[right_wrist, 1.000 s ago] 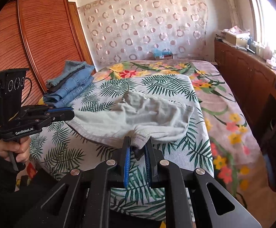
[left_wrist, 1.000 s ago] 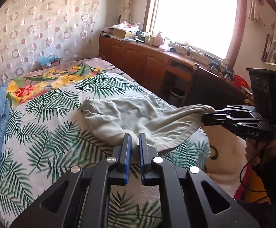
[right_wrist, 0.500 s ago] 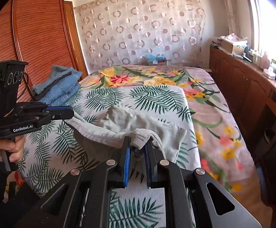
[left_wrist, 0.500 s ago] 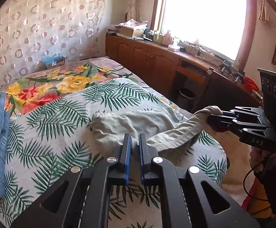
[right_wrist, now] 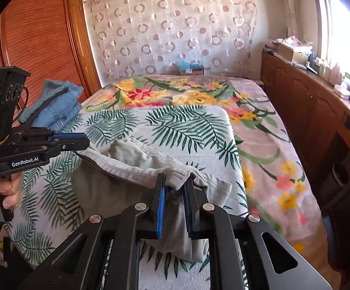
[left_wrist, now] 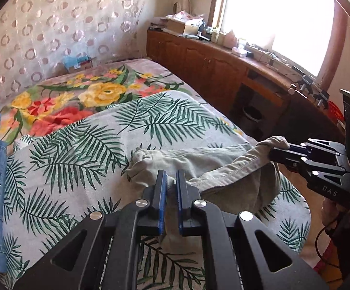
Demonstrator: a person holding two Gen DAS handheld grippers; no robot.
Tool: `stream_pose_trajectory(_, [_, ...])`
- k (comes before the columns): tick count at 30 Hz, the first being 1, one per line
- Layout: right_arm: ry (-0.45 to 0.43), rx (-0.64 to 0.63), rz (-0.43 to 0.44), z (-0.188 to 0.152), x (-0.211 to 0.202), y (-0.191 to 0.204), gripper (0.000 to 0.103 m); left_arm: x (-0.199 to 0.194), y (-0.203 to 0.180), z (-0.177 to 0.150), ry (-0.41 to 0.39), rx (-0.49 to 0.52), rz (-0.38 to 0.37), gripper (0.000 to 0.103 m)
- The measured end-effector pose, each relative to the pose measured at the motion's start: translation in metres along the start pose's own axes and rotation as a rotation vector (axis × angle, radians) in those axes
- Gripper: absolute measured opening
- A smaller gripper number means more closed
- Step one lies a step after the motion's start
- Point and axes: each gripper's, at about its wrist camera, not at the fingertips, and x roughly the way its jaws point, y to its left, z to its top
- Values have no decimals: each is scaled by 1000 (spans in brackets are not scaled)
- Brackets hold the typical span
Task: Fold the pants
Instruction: 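Lift the held pants edge with both grippers and fold it over the pants, then lay the folded edge down and open both grippers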
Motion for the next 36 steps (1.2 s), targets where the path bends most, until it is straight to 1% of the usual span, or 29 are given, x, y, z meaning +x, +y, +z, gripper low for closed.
stream_pose_trajectory(4, [25, 4, -7, 7, 17, 0, 14, 7, -2, -5, 9, 3, 15, 9])
stream_pose_trajectory(8, [29, 18, -9, 14, 25, -4, 14, 7, -2, -2, -5, 5, 21, 9])
stream_pose_trajectory(13, [15, 31, -18, 21, 22, -9, 14, 7, -4, 11, -22, 2, 34, 9])
stream_pose_trajectory(16, [12, 64, -11, 21, 24, -14, 14, 8, -4, 19, -27, -8, 36, 9])
stream_pose_trajectory(19, [5, 85, -4, 18, 25, -19, 14, 5, -6, 19, -37, -5, 35, 9])
stream_pose_trajectory(24, [7, 73, -8, 17, 27, -19, 14, -2, -7, 18, -52, -6, 33, 9])
stream_pose_trajectory(25, [4, 71, -8, 17, 26, -18, 14, -4, -6, 18, -57, -10, 34, 10])
stream_pose_trajectory(26, [3, 71, -8, 17, 26, -17, 14, -5, -6, 17, -60, -12, 35, 13])
stream_pose_trajectory(31, [-13, 64, -19, 18, 22, -14, 16, -10, -4, 12, -65, -16, 27, 17])
stream_pose_trajectory(32, [-18, 65, -16, 17, 20, -14, 17, -10, -4, 10, -65, -14, 29, 20])
stream_pose_trajectory(34, [-23, 59, -25, 16, 16, -13, 21, -9, -4, 6, -58, -6, 36, 24])
stream_pose_trajectory(36, [-24, 52, -46, 14, 15, -14, 34, -8, -4, 2, -47, 4, 47, 31])
